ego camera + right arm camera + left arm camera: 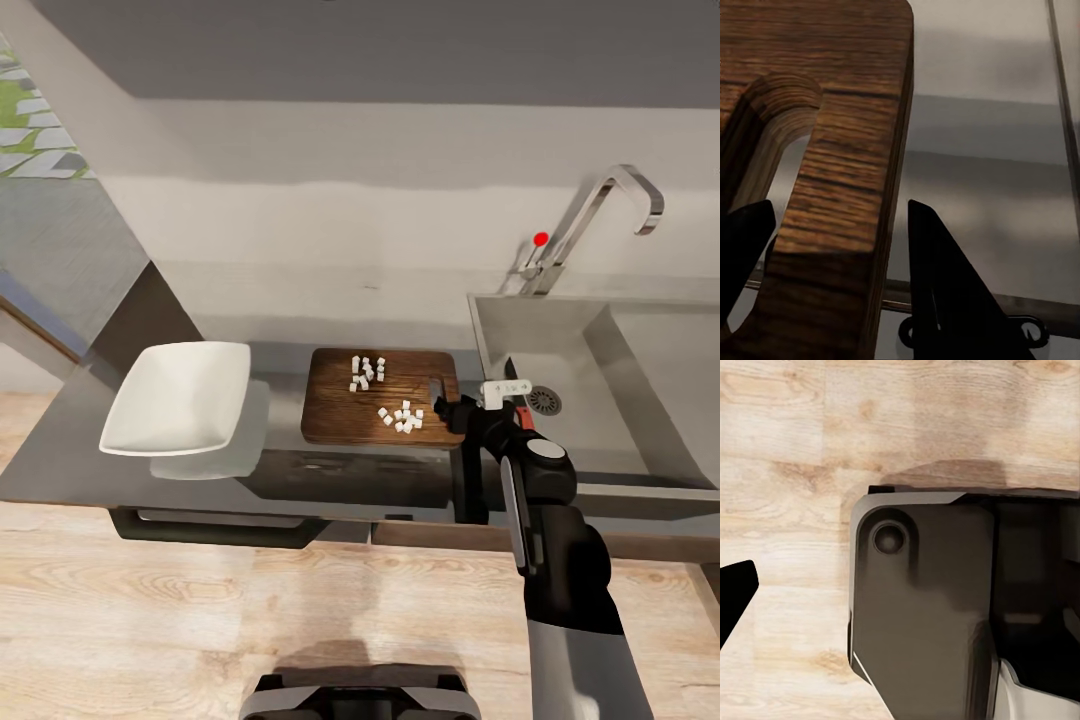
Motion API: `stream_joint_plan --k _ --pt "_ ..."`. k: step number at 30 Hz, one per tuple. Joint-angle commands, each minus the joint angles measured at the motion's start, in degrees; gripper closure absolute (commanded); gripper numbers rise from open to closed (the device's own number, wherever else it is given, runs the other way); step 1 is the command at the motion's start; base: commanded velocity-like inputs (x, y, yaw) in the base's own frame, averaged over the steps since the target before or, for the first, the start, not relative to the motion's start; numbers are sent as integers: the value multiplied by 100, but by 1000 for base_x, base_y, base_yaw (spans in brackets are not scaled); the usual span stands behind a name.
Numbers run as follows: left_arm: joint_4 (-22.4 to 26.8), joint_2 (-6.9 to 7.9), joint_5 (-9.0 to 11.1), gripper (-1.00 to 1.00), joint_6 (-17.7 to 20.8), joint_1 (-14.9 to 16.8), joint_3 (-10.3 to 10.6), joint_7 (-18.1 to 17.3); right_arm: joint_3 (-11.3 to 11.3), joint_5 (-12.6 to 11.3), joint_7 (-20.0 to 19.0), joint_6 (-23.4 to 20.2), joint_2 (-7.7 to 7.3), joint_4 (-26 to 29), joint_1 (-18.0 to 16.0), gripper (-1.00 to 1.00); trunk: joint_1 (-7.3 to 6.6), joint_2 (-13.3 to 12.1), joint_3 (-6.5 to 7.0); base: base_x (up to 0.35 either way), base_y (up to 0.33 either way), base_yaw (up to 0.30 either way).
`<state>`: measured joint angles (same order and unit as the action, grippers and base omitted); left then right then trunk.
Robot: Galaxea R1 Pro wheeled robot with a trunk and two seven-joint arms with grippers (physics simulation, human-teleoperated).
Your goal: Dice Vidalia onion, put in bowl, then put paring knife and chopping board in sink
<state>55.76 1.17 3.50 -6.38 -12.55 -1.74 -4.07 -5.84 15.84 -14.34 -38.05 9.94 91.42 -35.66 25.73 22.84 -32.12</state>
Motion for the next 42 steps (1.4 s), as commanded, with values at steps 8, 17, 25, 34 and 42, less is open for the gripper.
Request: stream_joint_plan --k 8,17,25,34,42 --pt "5 1 37 -100 -3 -2 -11 -41 -13 86 -52 -27 6 -227 -3 100 5 7 58 0 0 0" --pt "11 0 37 -100 -3 -2 -11 -41 -13 85 -50 -27 6 -221 -3 100 5 7 140 0 0 0" --pt "14 0 37 -100 -3 -2 -11 -41 -20 77 -52 -166 6 -221 -3 100 5 7 214 0 0 0" --pt "14 0 37 -100 -3 -2 -11 -41 -28 77 -52 -173 6 -198 -3 100 5 7 297 0 0 0" --pt "6 -1 37 -100 -3 -2 -11 -41 -39 77 -49 -177 6 -186 -3 100 5 7 371 0 175 0"
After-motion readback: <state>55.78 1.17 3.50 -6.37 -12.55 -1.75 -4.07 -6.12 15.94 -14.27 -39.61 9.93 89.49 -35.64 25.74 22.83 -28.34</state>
